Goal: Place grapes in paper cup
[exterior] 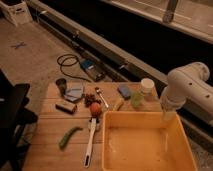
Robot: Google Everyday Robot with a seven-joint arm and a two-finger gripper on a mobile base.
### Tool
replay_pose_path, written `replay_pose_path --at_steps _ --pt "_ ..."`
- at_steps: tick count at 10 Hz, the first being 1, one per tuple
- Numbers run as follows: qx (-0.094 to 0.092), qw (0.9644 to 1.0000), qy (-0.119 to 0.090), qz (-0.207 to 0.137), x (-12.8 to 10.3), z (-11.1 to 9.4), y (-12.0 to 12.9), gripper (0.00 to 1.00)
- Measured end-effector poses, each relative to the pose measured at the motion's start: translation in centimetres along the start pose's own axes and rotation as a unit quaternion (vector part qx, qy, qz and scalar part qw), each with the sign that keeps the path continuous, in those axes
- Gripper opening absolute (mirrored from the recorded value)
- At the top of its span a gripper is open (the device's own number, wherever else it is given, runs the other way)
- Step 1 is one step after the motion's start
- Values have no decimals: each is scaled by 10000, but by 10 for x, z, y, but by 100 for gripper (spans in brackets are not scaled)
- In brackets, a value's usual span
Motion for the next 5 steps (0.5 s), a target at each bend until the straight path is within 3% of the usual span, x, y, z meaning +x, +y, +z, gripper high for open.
replay_pose_path --at_steps 2,3,5 --pt "17 10000 16 -17 0 0 0 65" --pt "142 9998 104 -118 -1 -3 -3 65" --pt "432 9981 75 -433 -14 -19 -20 65"
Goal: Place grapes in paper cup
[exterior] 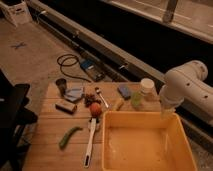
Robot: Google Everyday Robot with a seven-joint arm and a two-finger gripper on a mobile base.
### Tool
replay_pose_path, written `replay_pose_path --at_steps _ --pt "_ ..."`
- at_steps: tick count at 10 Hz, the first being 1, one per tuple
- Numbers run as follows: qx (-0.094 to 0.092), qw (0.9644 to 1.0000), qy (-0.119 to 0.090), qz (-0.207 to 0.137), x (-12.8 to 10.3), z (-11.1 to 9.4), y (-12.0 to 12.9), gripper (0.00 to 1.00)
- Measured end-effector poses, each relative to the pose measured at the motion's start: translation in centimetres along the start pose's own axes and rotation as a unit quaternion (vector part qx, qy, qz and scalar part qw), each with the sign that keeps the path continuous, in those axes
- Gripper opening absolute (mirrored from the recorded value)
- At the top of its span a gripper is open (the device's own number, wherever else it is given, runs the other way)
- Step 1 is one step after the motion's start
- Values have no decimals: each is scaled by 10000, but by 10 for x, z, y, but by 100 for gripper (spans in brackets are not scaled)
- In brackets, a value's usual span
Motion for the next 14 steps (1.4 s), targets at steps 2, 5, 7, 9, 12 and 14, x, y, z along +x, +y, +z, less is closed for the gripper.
replay_pose_path --at_steps 2,5,7,9,12,14 --pt "310 9983 -176 -464 -35 -33 -27 65" --pt "573 9910 -534 -1084 -107 -53 -52 65" --pt "647 9839 -864 -1425 -151 -62 -60 65" --pt "658 9836 -869 -1439 -151 -63 -61 65" --pt "654 9835 -880 -1441 -152 -62 -61 65" --pt "647 9841 -1008 -1315 -153 -57 -64 65"
